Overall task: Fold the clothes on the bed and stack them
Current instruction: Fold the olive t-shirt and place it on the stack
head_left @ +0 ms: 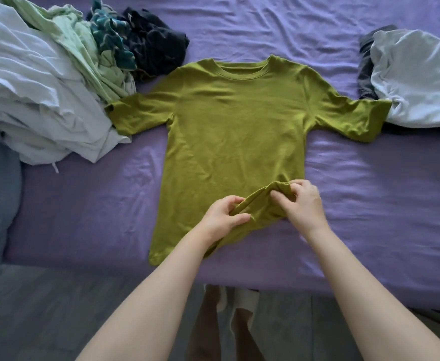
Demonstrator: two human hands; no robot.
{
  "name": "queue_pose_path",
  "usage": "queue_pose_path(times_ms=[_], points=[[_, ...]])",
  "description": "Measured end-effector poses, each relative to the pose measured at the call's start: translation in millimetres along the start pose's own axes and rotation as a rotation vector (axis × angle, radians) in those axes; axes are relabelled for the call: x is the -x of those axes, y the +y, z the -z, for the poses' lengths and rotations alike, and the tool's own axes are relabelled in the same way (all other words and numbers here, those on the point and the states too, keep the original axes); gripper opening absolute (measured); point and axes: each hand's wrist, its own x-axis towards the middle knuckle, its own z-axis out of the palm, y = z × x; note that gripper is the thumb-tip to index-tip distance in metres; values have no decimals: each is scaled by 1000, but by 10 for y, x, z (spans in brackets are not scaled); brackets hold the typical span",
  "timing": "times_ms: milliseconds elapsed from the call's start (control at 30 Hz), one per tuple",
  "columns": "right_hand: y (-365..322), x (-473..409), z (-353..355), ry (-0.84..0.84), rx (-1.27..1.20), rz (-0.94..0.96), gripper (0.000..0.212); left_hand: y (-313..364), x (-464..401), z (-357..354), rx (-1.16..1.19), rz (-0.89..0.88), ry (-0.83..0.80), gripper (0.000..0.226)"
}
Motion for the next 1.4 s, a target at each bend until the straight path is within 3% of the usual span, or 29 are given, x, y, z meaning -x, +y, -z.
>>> queue_pose_path(times_ms=[100,200,300,400,500,600,667,733,833,967,1100,1300,1400], points=[[-27,33,41,-25,-221,-3,32,47,-3,11,-3,6,-65,28],[-1,70,104,1,-366,-2,20,-4,24,47,-105,28,-124,27],[126,105,154,5,-392,-34,20,-161,70,80,-239,62,-171,36],[271,137,178,-26,-316,-58,31,-249,88,74,-210,73,-203,23],[411,184,230,-174,-267,-39,33,-245,93,35,-334,46,-228,8],[571,255,318,-432,-40,11,12,-215,136,-40,-537,91,-384,18],[637,309,378,-619,183,-9,10,-209,170,-124,-674,134,-495,23],[677,350,408,-701,266,-78,16,-208,167,-211,-727,149,-510,27],[680,307,401,-574,235,-109,21,-106,60,-296,-683,117,-396,26],[571,44,379,-341,-86,-155,23,234,-304,-370,-608,56,-242,21],[382,-344,332,-239,-417,-257,26,569,-751,-371,-581,14,-202,20],[256,-1025,334,-160,-460,-317,26,962,-1423,-229,-625,-35,-192,20],[381,-1306,404,-4,-367,-378,19,1139,-1777,-219,-679,-118,-157,22]])
